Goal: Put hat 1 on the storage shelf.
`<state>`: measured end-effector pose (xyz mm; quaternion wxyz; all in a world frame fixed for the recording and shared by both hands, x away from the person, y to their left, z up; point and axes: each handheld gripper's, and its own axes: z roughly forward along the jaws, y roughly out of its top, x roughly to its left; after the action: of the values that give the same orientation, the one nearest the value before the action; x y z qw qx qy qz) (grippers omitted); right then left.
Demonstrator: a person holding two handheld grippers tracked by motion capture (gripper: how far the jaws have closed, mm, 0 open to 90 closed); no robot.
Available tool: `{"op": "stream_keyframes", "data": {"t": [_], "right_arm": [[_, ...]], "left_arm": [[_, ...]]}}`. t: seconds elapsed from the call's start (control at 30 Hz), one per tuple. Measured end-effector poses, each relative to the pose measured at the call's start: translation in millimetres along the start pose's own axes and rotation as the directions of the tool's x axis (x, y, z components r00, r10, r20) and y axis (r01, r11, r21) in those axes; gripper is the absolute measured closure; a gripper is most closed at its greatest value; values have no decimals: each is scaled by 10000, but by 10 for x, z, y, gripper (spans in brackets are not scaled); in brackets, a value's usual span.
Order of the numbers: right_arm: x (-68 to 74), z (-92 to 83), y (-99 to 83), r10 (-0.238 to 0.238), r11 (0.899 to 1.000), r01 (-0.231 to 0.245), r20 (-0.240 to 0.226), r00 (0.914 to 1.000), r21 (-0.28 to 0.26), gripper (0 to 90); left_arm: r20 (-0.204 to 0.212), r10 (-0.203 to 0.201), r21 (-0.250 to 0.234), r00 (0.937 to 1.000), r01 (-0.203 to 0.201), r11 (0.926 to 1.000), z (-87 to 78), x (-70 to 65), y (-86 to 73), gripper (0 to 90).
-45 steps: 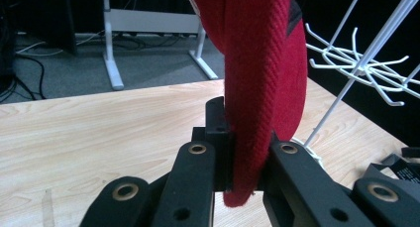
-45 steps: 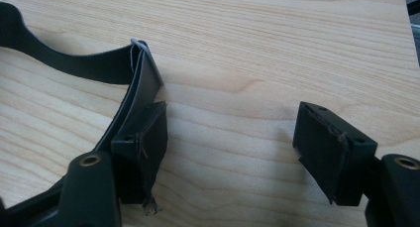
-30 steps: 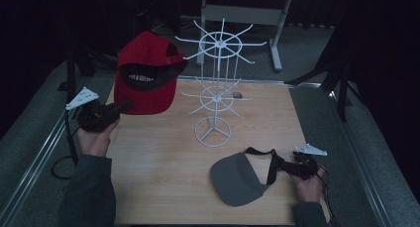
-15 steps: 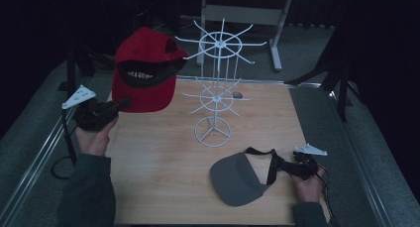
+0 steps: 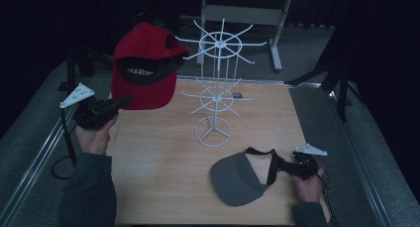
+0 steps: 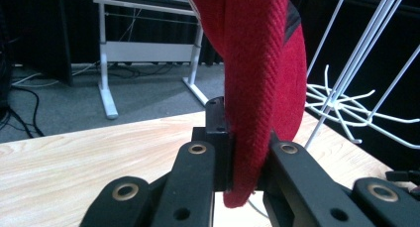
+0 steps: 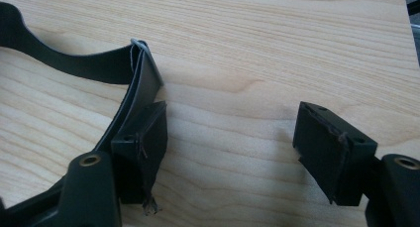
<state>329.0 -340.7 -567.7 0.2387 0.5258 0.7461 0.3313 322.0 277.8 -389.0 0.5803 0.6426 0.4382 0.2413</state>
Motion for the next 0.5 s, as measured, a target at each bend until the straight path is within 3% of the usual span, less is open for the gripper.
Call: {"op": "stream_keyframes", "data": {"t": [0.5], "right_arm": [[0, 0, 0, 2, 10000, -2, -1, 10000, -2, 293]], "left_arm": [[206, -346, -445, 9992, 355, 9984, -30, -21, 28, 860]]}}
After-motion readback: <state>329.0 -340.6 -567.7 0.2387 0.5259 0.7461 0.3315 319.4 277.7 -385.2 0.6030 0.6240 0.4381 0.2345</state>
